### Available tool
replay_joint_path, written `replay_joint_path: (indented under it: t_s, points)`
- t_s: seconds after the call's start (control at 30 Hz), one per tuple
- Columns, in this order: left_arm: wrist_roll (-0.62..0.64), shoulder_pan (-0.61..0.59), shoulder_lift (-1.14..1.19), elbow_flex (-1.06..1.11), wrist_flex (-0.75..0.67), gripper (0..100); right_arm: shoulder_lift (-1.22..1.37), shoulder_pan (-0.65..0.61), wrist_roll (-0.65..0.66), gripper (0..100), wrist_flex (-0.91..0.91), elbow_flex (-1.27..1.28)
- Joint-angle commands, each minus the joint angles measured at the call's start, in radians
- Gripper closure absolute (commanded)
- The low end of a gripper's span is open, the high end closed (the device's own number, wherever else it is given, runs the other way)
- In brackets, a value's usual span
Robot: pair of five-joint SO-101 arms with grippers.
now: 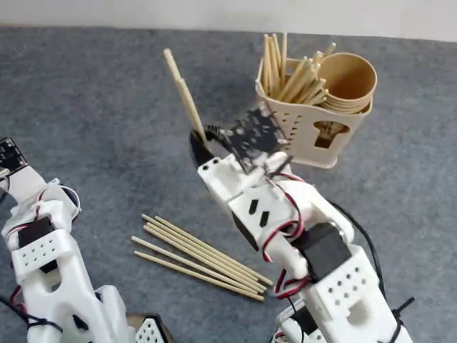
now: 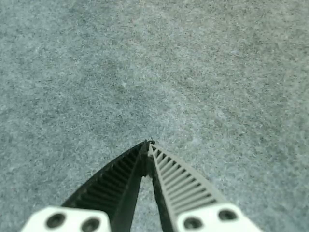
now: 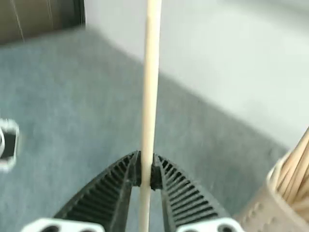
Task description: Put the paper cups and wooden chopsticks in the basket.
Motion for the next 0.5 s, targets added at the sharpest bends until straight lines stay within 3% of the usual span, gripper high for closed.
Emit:
replay_joint_path:
  t_s: [0.0,0.47]
  points:
    - [-0.003,0.016,-0.018,-0.008,-0.018,99,-0.054,0.025,-0.003,99.3,-0.120,-0.039]
    - [-0.003,0.015,-0.018,-0.008,-0.018,99,-0.054,0.180,-0.003,99.3,-0.395,-0.039]
